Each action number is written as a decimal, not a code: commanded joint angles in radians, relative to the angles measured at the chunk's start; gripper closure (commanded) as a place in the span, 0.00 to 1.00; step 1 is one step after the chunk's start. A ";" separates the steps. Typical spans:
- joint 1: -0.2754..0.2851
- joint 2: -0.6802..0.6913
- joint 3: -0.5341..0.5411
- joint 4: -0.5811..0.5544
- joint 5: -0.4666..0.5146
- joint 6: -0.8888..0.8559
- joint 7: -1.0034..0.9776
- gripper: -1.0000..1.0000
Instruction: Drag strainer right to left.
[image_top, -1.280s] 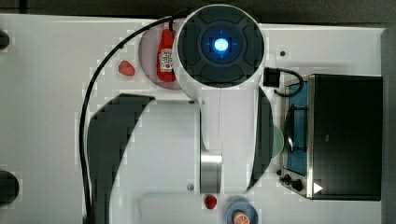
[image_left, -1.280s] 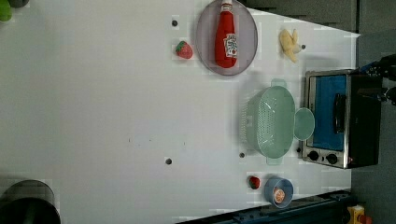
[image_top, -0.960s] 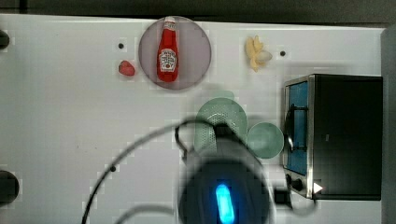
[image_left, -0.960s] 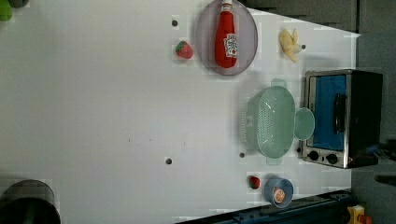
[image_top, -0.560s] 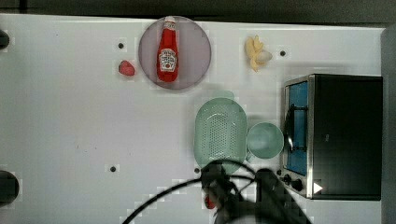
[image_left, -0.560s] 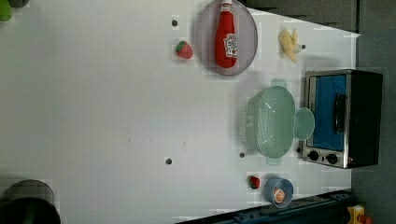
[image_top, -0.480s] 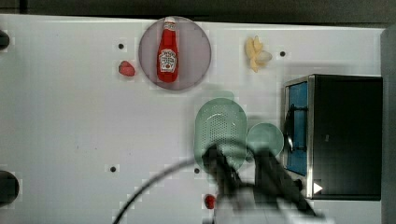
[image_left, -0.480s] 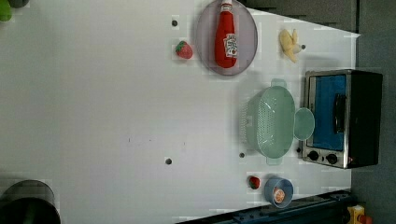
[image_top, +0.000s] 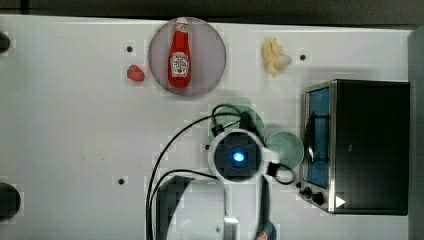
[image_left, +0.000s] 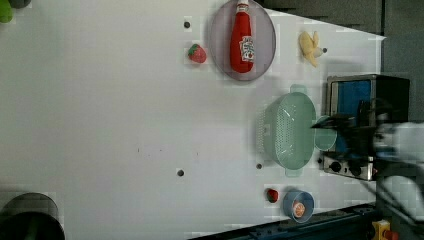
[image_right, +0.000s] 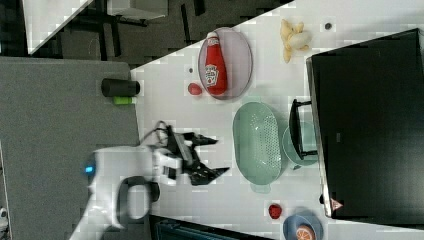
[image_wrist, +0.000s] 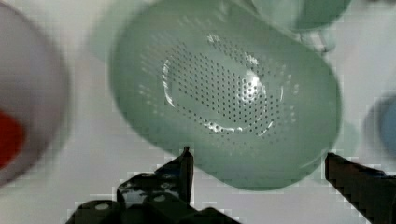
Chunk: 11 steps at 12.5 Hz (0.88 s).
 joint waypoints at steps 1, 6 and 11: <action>0.020 0.053 0.017 -0.004 0.012 0.089 0.264 0.00; 0.027 0.299 0.041 -0.001 0.012 0.345 0.445 0.00; 0.039 0.439 0.044 0.000 0.012 0.514 0.445 0.00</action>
